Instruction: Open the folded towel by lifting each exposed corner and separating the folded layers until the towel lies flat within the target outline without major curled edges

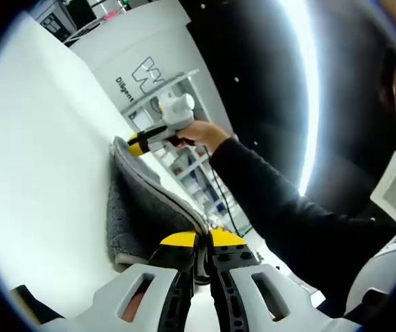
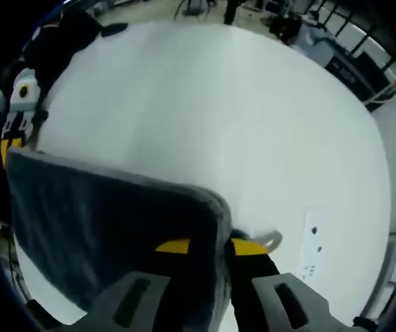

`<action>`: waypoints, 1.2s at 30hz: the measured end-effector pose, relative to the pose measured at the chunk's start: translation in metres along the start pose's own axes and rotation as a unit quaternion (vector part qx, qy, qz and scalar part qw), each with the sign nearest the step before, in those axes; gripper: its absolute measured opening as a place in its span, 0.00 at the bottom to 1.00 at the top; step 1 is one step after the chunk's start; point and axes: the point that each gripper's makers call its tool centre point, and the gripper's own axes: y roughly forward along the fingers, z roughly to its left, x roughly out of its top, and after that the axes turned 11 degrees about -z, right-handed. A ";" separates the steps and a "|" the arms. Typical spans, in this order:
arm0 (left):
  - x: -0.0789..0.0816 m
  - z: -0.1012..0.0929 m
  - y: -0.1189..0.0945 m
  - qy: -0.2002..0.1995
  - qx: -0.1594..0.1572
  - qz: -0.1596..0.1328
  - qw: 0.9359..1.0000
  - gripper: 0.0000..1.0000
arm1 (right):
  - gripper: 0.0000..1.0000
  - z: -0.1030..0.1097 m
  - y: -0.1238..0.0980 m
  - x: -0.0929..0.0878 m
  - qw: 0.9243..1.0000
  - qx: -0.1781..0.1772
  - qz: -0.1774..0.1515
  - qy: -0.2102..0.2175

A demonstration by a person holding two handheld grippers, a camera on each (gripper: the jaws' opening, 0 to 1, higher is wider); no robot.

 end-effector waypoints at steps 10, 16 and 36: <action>0.001 0.001 0.001 0.002 0.001 -0.001 1.000 0.04 | 0.05 -0.002 0.000 -0.001 1.000 -0.012 0.000 0.009; 0.001 0.002 0.001 0.002 0.001 0.000 1.000 0.04 | 0.09 -0.001 -0.001 0.003 1.000 -0.016 0.003 0.007; -0.003 0.002 -0.002 0.001 -0.003 -0.001 1.000 0.04 | 0.02 0.012 0.015 0.015 1.000 0.001 -0.020 0.006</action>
